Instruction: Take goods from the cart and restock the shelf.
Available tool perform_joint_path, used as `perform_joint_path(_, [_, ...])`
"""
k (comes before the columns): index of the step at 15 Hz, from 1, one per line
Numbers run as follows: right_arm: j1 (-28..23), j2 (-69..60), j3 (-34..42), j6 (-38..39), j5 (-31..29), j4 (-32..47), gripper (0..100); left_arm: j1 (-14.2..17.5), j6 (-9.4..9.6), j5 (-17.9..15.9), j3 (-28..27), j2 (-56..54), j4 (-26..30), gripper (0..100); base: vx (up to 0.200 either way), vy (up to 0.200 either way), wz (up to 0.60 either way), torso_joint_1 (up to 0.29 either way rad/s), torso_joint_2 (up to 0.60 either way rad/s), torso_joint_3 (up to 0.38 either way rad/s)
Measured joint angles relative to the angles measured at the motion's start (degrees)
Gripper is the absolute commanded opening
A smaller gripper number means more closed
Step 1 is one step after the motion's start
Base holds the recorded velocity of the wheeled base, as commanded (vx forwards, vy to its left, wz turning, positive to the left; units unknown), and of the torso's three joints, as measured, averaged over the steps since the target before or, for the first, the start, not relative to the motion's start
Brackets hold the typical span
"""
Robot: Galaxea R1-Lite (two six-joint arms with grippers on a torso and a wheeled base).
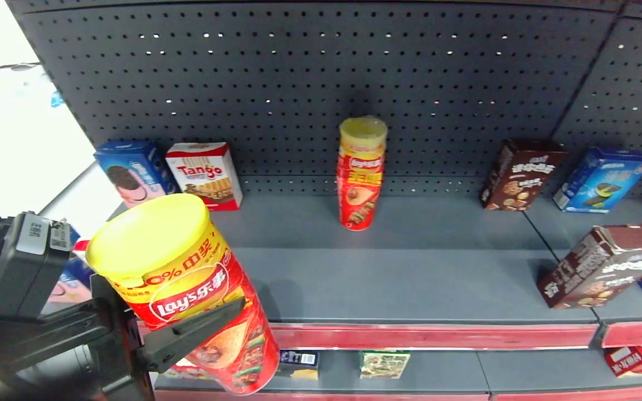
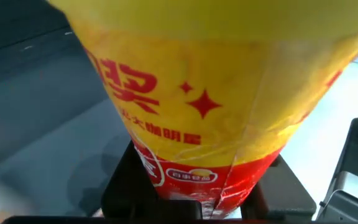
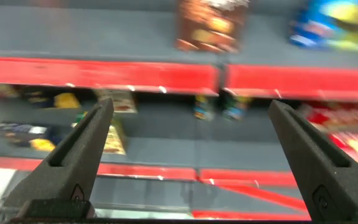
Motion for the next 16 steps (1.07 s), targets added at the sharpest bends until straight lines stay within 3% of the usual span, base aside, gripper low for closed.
perform_joint_path(11, [-0.02,0.00,0.00,0.13,0.02,0.00,100,0.56,-1.24,0.00,-0.16,-0.05,-0.49,0,0.000,0.000,0.00,0.000,0.00,0.000])
perform_joint_path(13, [0.00,0.00,0.00,0.17,0.02,0.00,100,0.56,-1.24,0.02,-0.29,0.33,-0.51,0,0.000,0.000,0.60,0.005,0.01,0.002])
perform_joint_path(16, [-0.02,0.00,0.00,0.30,0.02,0.05,100,0.59,-1.22,-0.07,-0.74,1.05,-0.57,0,0.000,0.000,0.00,0.000,0.00,0.000])
